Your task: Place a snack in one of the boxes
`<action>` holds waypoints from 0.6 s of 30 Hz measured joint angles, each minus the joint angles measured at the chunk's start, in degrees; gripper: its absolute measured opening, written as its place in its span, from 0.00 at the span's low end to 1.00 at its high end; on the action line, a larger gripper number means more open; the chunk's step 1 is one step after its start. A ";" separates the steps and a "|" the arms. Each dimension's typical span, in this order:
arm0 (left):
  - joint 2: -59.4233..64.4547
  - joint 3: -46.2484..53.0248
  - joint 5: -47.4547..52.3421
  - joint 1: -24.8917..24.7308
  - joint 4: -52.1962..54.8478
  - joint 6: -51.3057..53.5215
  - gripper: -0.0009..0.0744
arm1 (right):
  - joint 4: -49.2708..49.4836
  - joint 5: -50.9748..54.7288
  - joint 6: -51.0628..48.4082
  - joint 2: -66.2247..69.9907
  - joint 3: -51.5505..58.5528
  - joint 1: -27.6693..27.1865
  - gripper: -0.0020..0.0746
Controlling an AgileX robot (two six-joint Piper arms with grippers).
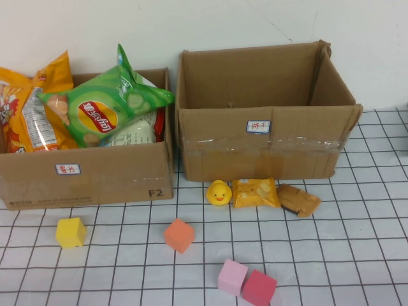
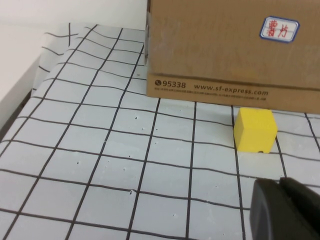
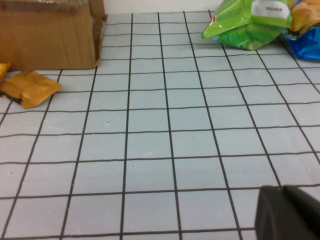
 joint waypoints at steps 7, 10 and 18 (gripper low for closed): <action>0.00 -0.09 0.62 0.00 -0.14 1.56 0.01 | 0.00 0.00 0.00 0.00 0.00 0.00 0.03; 0.00 -0.21 0.87 0.00 -0.14 1.56 0.01 | 0.00 0.00 0.00 0.00 0.00 0.00 0.03; 0.00 -0.21 0.91 0.00 -0.14 1.71 0.01 | 0.00 0.00 0.00 0.00 0.00 0.00 0.03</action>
